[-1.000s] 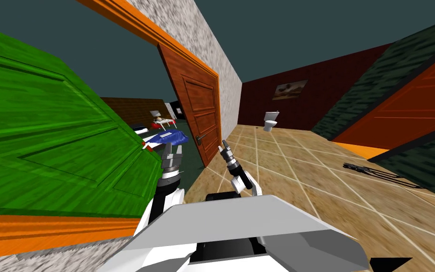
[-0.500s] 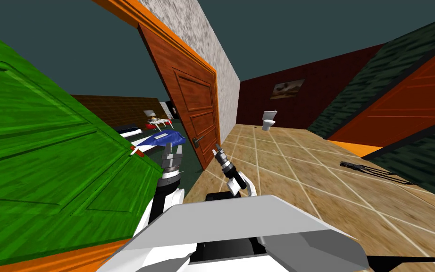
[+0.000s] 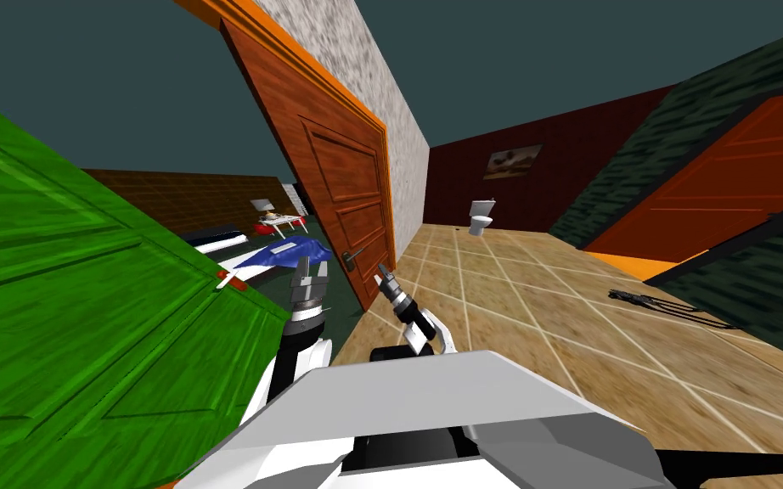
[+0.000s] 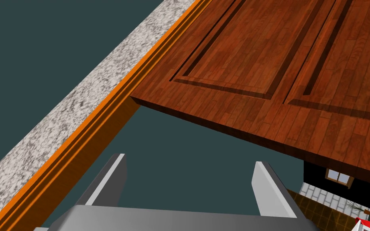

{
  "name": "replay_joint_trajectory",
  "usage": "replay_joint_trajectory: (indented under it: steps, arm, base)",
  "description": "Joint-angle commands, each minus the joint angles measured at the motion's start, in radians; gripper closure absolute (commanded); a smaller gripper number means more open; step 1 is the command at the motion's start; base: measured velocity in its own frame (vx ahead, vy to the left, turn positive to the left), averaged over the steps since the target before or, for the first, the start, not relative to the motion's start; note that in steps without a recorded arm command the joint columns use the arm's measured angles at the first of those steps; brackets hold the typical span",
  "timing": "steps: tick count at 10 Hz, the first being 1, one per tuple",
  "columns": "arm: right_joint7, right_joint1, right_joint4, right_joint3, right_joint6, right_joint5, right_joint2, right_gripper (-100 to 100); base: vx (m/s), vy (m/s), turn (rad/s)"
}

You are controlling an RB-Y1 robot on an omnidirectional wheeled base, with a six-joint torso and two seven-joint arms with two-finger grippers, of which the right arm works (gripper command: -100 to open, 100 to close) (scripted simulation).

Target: Push the door open

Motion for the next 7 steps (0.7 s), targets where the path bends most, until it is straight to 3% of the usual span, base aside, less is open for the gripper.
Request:
replay_joint_trajectory:
  steps: [1,4,7]
  arm:
    - [-0.006,-0.022,0.036,0.022,-0.005,-0.001,0.000,-100]
    - [-0.016,-0.054,0.082,0.065,0.000,-0.002,-0.002,-100]
    - [-0.031,-0.106,0.155,0.134,0.008,-0.004,-0.004,-100]
  base:
    - [0.085,-0.009,-0.057]
    - [0.097,0.014,-0.050]
    - [0.155,0.010,-0.073]
